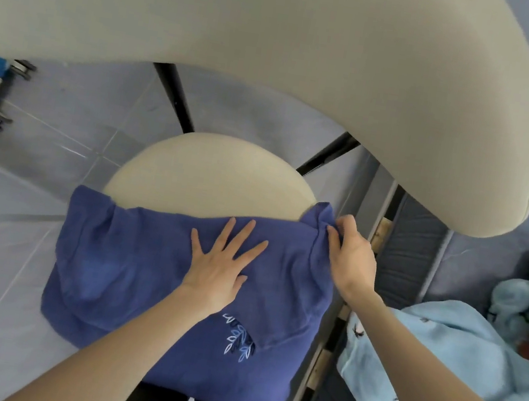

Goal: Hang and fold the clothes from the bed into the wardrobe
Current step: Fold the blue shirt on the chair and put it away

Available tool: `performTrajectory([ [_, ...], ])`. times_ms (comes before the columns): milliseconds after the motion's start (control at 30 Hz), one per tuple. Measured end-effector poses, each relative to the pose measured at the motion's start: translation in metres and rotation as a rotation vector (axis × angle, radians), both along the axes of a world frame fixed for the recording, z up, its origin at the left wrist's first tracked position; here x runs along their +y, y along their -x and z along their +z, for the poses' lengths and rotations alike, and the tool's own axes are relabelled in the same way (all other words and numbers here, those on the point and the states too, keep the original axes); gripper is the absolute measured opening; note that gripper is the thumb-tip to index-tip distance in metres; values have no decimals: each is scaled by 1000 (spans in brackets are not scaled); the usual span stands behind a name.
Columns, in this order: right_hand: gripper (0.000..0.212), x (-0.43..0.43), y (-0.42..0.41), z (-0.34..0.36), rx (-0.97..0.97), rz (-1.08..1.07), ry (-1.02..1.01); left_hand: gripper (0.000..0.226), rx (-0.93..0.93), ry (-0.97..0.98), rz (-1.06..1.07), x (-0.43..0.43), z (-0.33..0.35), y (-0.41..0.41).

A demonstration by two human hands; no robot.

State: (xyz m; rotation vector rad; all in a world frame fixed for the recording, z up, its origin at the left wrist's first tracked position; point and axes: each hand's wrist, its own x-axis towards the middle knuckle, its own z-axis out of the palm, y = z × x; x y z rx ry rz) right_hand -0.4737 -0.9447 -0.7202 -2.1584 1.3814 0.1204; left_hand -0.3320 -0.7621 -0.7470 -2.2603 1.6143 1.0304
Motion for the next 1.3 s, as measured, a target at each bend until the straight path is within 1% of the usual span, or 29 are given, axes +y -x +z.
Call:
performTrajectory([
  [100, 22, -9, 22, 3, -55, -186, -31, 73, -9, -33, 0, 0, -2, 1],
  [200, 23, -19, 43, 4, -104, -328, -77, 75, -20, -52, -1, -3, -3, 1],
  [400, 32, -39, 70, 2, 70, -585, -141, 75, -44, -88, -11, -6, -3, 2],
  [500, 37, -40, 75, 5, 93, -547, -177, 74, -31, -99, -7, -9, -1, 2],
  [633, 65, -36, 66, 25, 39, -533, -437, 70, 4, -83, 18, -11, 6, 1],
  [667, 63, -33, 63, 31, 2, -533, -486, 68, 4, -65, 29, -10, 9, 1],
  [700, 53, -30, 60, 36, -54, -526, -508, 66, -2, -38, 43, -8, 12, 1],
  [767, 28, -22, 50, 47, -164, -509, -489, 64, -20, 28, 76, -3, 18, 1],
  [800, 23, -16, 44, 51, -196, -499, -459, 63, -26, 59, 96, 1, 21, 0],
  [867, 20, 2, 28, 60, -207, -426, -413, 62, -23, 106, 149, 9, 28, -2],
  [900, 19, 14, 18, 63, -190, -348, -420, 61, -17, 123, 182, 13, 31, -4],
  [933, 19, 27, 7, 66, -171, -260, -471, 61, -6, 141, 220, 18, 34, -6],
  [1000, 24, 56, -13, 66, -168, -127, -687, 60, 28, 186, 296, 28, 40, -9],
  [1033, 26, 69, -21, 66, -152, -55, -764, 58, 47, 217, 333, 33, 44, -11],
  [1067, 29, 81, -25, 64, -129, 4, -782, 56, 68, 250, 377, 39, 47, -12],
  [1100, 32, 90, -28, 61, -120, 26, -760, 53, 90, 284, 431, 46, 51, -14],
  [1133, 31, 97, -29, 58, -121, 21, -715, 50, 107, 318, 494, 53, 54, -15],
  [1200, 25, 104, -28, 54, -129, -22, -602, 44, 115, 371, 620, 67, 59, -19],
  [1300, 23, 101, -21, 46, -135, -107, -408, 38, 105, 411, 729, 82, 62, -20],
])
